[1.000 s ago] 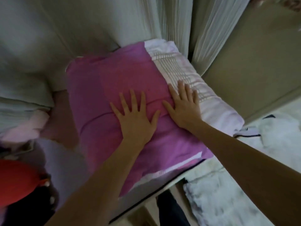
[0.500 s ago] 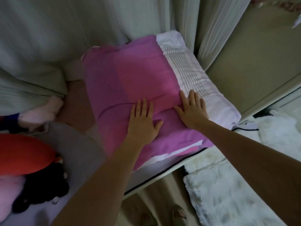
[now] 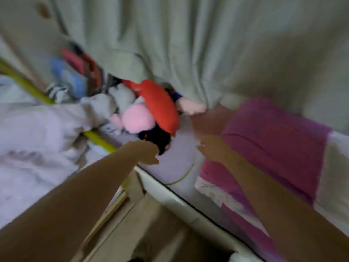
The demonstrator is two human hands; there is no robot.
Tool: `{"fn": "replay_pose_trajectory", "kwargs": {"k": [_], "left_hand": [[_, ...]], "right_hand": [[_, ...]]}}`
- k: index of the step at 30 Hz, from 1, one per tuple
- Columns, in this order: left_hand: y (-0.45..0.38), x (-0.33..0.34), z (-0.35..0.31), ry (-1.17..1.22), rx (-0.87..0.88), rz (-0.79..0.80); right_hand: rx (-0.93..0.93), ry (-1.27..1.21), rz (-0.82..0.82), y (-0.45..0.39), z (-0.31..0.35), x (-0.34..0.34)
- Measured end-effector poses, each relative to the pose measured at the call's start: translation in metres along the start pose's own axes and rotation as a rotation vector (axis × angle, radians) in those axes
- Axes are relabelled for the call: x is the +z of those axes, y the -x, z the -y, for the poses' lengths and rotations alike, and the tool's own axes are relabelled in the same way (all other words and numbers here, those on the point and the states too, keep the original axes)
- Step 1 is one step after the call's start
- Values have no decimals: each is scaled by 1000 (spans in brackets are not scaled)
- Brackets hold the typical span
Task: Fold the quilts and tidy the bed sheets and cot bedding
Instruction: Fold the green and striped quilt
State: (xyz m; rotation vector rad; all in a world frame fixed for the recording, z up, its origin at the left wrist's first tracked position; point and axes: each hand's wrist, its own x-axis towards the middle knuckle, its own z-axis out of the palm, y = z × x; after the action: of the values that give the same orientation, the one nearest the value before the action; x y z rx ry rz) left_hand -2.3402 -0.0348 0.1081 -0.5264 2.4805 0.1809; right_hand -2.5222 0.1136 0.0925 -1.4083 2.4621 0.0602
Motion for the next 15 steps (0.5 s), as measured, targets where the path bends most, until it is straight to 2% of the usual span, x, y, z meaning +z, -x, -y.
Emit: {"fn": "replay_pose_trajectory", "kwargs": {"k": [2, 8, 10, 12, 15], "left_hand": [[33, 12, 31, 83, -102, -41], [262, 117, 147, 318, -641, -155], [318, 144, 163, 385, -769, -171], [415, 197, 171, 467, -961, -155], [524, 261, 165, 545, -1150, -149]], "right_hand": [[-134, 0, -5, -17, 49, -15], [-722, 103, 106, 16, 326, -6], [-839, 144, 129, 35, 382, -3], [-1012, 205, 166, 82, 472, 9], [-1189, 249, 172, 145, 570, 26]]}}
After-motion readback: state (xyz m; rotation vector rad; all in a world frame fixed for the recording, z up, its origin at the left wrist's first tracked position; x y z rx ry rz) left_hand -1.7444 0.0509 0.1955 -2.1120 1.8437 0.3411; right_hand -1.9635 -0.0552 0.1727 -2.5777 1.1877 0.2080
